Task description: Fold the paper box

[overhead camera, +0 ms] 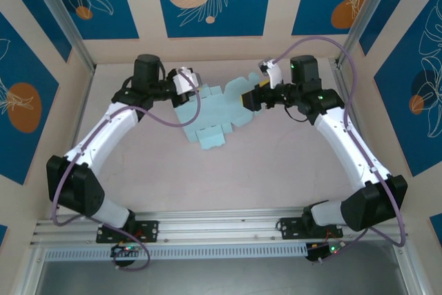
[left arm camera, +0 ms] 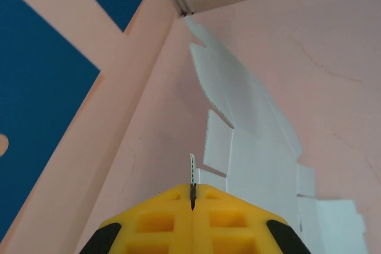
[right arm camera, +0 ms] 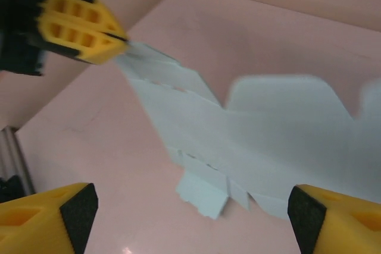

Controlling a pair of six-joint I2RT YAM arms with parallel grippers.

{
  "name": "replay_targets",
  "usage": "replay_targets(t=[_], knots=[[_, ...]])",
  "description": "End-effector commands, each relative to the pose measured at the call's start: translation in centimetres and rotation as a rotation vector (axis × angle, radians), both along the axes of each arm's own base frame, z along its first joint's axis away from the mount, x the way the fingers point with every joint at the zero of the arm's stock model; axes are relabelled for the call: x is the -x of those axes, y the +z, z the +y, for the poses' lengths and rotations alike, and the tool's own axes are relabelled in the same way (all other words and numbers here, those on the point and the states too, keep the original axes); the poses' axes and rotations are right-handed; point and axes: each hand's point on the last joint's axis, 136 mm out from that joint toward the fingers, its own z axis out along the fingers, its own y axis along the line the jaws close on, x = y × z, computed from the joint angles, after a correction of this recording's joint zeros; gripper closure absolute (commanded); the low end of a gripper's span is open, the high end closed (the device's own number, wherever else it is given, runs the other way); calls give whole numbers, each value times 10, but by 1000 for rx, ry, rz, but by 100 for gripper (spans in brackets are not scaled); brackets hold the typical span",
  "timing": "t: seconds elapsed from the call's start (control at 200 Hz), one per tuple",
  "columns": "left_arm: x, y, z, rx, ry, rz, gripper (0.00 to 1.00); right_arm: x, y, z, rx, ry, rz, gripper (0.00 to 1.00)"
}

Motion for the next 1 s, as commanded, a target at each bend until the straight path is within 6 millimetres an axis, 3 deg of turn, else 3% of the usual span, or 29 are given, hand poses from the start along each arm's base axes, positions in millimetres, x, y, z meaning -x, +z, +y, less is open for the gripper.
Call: replay_targets(t=[0.0, 0.27, 0.675, 0.995], knots=[[24, 5, -14, 11, -169, 47, 100, 12, 14, 35, -7, 183, -60, 20], [36, 28, -28, 61, -286, 58, 100, 4, 15, 75, 67, 276, -140, 31], [42, 32, -34, 82, -342, 66, 100, -25, -27, 79, 170, 254, -92, 34], [39, 32, -35, 87, -341, 65, 100, -37, -54, 74, 130, 255, -15, 35]])
